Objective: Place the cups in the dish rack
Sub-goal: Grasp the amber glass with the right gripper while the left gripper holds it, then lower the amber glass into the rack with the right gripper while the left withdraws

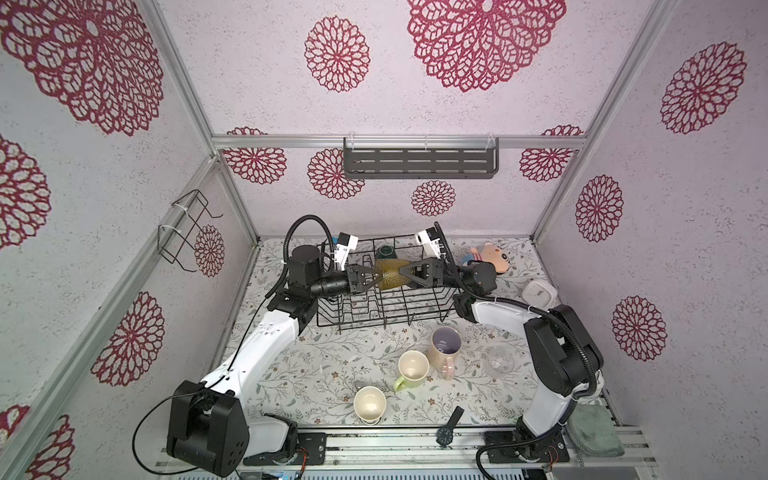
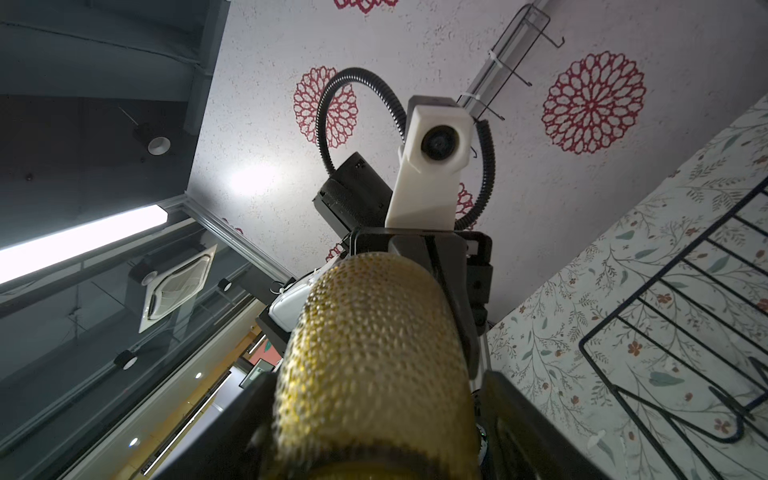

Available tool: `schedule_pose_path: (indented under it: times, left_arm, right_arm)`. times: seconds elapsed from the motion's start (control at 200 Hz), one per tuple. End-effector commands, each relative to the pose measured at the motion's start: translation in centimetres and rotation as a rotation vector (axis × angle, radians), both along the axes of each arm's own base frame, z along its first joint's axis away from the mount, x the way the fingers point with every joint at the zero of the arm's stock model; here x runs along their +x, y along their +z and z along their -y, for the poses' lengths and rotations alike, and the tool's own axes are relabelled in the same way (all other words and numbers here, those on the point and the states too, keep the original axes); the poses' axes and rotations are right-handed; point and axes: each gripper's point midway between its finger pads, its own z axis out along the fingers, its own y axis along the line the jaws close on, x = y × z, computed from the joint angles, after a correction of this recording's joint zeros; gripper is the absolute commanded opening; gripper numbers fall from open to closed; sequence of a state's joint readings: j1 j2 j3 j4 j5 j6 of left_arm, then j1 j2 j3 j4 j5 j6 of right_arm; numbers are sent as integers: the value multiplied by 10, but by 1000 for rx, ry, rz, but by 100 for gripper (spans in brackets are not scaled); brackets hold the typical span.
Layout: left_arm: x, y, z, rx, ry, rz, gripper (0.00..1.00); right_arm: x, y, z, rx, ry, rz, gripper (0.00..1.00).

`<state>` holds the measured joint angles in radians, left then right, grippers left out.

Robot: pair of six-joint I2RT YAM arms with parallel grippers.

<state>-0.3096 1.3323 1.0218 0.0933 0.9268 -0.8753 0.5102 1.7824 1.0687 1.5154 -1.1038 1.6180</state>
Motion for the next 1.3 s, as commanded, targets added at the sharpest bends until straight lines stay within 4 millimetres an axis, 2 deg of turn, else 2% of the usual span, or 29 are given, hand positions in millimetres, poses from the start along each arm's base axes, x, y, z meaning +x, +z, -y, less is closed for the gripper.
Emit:
schedule_pose_path:
  times: [0.0, 0.23, 0.33, 0.455, 0.535, 0.631, 0.726, 0.821, 0.956, 1.096, 1.296]
  left_arm:
    - [-3, 6, 3, 5, -21, 53, 0]
    - [2, 1, 1, 23, 10, 39, 0]
    - [7, -4, -4, 41, 46, 20, 2]
    - [9, -5, -6, 44, 60, 17, 17]
    - [11, -8, -10, 54, 82, 16, 30]
    - [14, -13, -18, 74, 124, 18, 37]
    - [19, -28, -33, 132, 191, 16, 41]
    - [24, -38, -56, 156, 289, -7, 42]
    - [28, -44, -92, 187, 454, 3, 45]
    - [26, -46, -130, 253, 647, 10, 50]
    - [20, -50, -160, 332, 795, 4, 55]
  right_arm:
    - [-23, 36, 7, 105, 22, 135, 78]
    - [-16, 29, 1, 100, 30, 92, 72]
    - [-15, 28, 1, 101, 28, 79, 66]
    - [-12, 25, 1, 91, 18, 74, 64]
    - [-6, 21, 1, 77, 1, 55, 59]
    - [7, 10, 3, 46, -61, 32, 56]
    - [20, -12, -2, -47, -129, 20, 56]
    - [33, -33, -5, -160, -203, 35, 56]
    - [54, -68, -1, -403, -340, 86, 56]
    - [67, -82, 3, -534, -394, 125, 57]
    - [102, -107, 20, -814, -514, 210, 57]
